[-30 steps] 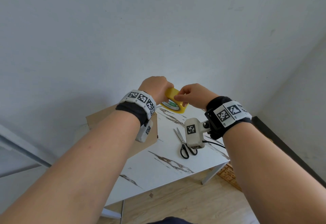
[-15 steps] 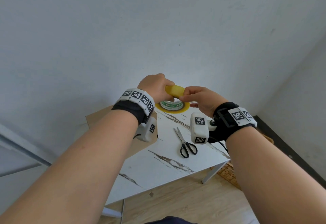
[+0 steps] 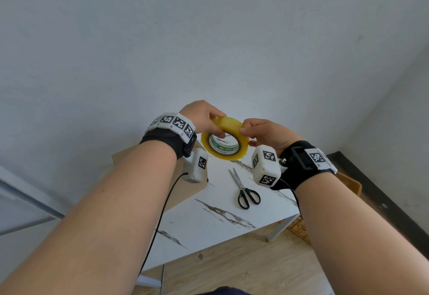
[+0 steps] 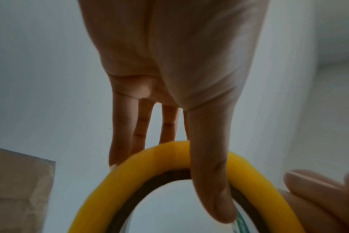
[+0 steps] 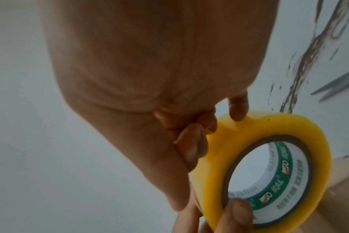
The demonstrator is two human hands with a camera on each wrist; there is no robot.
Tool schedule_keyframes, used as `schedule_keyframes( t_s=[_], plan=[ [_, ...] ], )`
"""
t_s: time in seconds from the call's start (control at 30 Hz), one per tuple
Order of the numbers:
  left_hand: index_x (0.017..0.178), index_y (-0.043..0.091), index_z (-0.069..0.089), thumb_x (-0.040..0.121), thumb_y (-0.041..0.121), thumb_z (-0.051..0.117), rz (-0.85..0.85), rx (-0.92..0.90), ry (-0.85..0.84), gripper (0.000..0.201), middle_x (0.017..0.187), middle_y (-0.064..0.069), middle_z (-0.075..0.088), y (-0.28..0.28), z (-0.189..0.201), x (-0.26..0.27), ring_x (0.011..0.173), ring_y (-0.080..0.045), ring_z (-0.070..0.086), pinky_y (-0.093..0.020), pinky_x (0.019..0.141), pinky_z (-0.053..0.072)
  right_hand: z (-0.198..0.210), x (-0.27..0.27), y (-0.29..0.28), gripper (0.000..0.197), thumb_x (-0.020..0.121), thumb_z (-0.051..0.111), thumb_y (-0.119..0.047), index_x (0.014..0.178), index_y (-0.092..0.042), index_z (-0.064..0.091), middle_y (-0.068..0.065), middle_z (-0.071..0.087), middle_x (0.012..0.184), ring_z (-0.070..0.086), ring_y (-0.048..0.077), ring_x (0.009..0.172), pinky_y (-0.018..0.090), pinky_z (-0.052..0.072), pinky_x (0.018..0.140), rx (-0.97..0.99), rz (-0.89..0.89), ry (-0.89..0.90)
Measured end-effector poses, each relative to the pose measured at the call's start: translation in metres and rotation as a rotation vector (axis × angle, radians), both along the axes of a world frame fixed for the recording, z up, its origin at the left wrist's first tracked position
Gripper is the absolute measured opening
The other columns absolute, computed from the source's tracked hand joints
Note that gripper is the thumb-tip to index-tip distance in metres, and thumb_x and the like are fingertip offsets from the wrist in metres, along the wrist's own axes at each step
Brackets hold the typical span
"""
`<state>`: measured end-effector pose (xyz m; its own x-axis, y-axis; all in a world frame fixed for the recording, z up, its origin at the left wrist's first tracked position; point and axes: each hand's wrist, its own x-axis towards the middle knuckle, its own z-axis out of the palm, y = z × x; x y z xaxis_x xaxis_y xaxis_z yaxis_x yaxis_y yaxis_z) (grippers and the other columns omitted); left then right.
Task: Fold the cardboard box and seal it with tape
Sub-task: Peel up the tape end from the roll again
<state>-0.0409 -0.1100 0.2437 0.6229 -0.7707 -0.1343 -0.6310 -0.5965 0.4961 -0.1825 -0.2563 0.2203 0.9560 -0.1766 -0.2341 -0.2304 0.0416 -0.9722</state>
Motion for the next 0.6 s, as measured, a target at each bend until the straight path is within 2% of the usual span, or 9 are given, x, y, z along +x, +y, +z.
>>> schedule_keyframes(
  t_s=[0.1, 0.17, 0.23, 0.27, 0.3, 0.43, 0.53, 0.6],
  plan=[
    [0.116, 0.030, 0.067, 0.065, 0.035, 0.084, -0.001, -0.002, 0.041, 0.054, 0.117, 0.006, 0.065, -0.002, -0.001, 0.001, 0.107, -0.017, 0.059, -0.036, 0.096, 0.047, -0.004, 0.002, -0.001, 0.032, 0.090, 0.050, -0.001, 0.064, -0.014, 0.035, -0.001, 0.035, 0.062, 0.038, 0.012, 0.051, 0.018, 0.037, 0.049, 0.143, -0.063, 0.001],
    [0.116, 0.029, 0.068, 0.065, 0.034, 0.084, 0.003, 0.003, 0.054, 0.053, 0.115, 0.006, 0.066, 0.001, -0.001, 0.001, 0.105, -0.016, 0.060, -0.036, 0.095, 0.048, -0.009, -0.001, -0.002, 0.031, 0.082, 0.056, -0.004, 0.063, -0.015, 0.035, 0.001, 0.031, 0.063, 0.035, 0.015, 0.054, 0.021, 0.039, 0.050, 0.268, -0.096, -0.035],
    [0.116, 0.025, 0.068, 0.067, 0.027, 0.084, 0.052, -0.074, 0.138, 0.052, 0.112, 0.003, 0.068, 0.007, -0.003, 0.006, 0.101, -0.018, 0.064, -0.035, 0.091, 0.052, -0.014, -0.004, -0.007, 0.033, 0.067, 0.063, -0.010, 0.053, -0.016, 0.034, 0.000, 0.024, 0.058, 0.028, 0.017, 0.056, 0.027, 0.035, 0.059, 0.563, -0.195, -0.199],
    [0.117, 0.023, 0.068, 0.068, 0.022, 0.084, 0.088, -0.148, 0.221, 0.052, 0.109, 0.000, 0.069, 0.011, -0.004, 0.008, 0.099, -0.020, 0.067, -0.035, 0.088, 0.055, -0.015, -0.006, -0.010, 0.033, 0.064, 0.061, -0.011, 0.048, -0.017, 0.032, 0.000, 0.021, 0.057, 0.026, 0.018, 0.058, 0.029, 0.032, 0.063, 0.692, -0.254, -0.286],
    [0.117, 0.021, 0.068, 0.069, 0.019, 0.084, 0.106, -0.192, 0.268, 0.051, 0.107, -0.002, 0.070, 0.014, -0.003, 0.008, 0.095, -0.021, 0.069, -0.034, 0.085, 0.057, -0.013, -0.006, -0.013, 0.034, 0.066, 0.059, -0.012, 0.047, -0.018, 0.032, 0.000, 0.021, 0.058, 0.027, 0.018, 0.059, 0.031, 0.031, 0.065, 0.736, -0.300, -0.326],
    [0.113, 0.021, 0.070, 0.071, 0.026, 0.082, 0.096, -0.174, 0.210, 0.044, 0.100, -0.006, 0.072, 0.005, 0.001, 0.010, 0.084, -0.023, 0.071, -0.037, 0.081, 0.059, 0.004, 0.006, -0.021, 0.033, 0.077, 0.062, -0.021, 0.049, -0.020, 0.046, -0.004, 0.040, 0.057, 0.039, 0.015, 0.058, 0.029, 0.031, 0.065, 0.497, -0.297, -0.278],
    [0.112, 0.020, 0.069, 0.076, 0.025, 0.078, 0.106, -0.181, 0.187, 0.038, 0.102, -0.009, 0.070, 0.001, 0.002, 0.012, 0.086, -0.027, 0.069, -0.041, 0.085, 0.057, 0.011, 0.007, -0.022, 0.025, 0.084, 0.062, -0.026, 0.061, -0.020, 0.054, -0.006, 0.048, 0.063, 0.045, 0.013, 0.061, 0.028, 0.034, 0.068, 0.493, -0.296, -0.288],
    [0.113, 0.019, 0.068, 0.078, 0.022, 0.075, 0.115, -0.162, 0.146, 0.036, 0.105, -0.010, 0.068, 0.002, -0.001, 0.014, 0.090, -0.028, 0.067, -0.043, 0.088, 0.055, 0.010, 0.006, -0.022, 0.013, 0.082, 0.061, -0.021, 0.069, -0.018, 0.057, -0.005, 0.052, 0.069, 0.046, 0.011, 0.064, 0.028, 0.036, 0.072, 0.462, -0.331, -0.272]
  ],
)
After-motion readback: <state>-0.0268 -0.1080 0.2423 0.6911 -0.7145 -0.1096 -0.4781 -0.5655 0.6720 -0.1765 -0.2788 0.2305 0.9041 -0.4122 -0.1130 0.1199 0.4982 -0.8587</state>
